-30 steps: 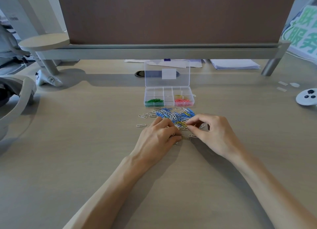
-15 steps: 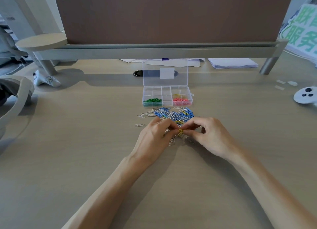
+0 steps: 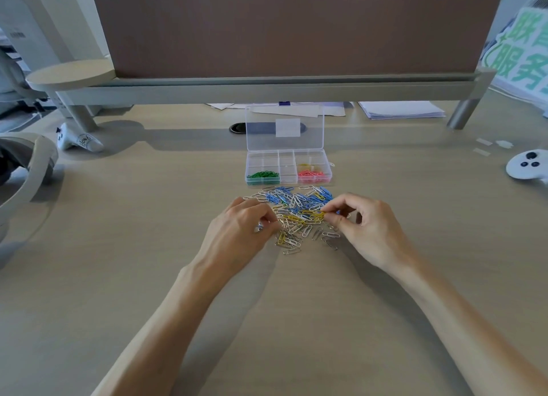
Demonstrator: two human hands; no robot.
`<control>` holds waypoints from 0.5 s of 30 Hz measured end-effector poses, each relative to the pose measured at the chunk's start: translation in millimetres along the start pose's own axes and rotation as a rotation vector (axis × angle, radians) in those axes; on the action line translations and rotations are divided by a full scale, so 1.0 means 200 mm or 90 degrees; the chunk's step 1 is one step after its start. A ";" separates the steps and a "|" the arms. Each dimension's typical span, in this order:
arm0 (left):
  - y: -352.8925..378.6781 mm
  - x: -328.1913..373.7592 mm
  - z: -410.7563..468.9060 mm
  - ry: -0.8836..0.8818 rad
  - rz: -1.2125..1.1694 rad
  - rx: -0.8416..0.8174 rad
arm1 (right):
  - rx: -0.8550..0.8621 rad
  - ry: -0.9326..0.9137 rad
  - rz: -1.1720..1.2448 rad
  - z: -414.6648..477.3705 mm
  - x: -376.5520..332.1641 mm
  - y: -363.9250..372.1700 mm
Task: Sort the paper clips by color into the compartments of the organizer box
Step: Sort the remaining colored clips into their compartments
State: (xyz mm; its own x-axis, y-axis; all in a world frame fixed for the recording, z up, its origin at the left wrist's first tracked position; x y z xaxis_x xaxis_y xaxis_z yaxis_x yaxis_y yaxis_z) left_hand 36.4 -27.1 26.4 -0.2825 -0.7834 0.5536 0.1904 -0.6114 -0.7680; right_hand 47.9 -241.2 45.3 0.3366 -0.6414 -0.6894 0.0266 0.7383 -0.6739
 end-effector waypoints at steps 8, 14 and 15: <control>0.00 0.02 -0.03 -0.016 0.027 -0.055 | -0.002 -0.003 -0.018 0.00 -0.01 0.00; 0.02 0.03 -0.03 -0.011 0.024 -0.049 | -0.010 -0.020 -0.018 -0.01 -0.02 0.01; 0.02 0.03 -0.02 -0.009 0.020 -0.046 | -0.011 -0.025 -0.018 -0.01 -0.02 0.02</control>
State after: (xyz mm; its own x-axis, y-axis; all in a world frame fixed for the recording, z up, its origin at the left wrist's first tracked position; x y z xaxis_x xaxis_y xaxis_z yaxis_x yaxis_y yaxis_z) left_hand 30.6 -33.9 25.8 -0.2634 -0.8038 0.5334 0.1307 -0.5775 -0.8058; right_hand 44.7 -236.6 45.5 0.3733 -0.6533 -0.6587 0.0206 0.7156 -0.6982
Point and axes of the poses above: each hand's wrist, its own z-axis towards the middle knuckle, its own y-axis out of the palm, x = y × z, the point moved 4 cm from there along z, towards the middle knuckle, and after that the axes turned 8 degrees about -z, right-handed, at the moved point
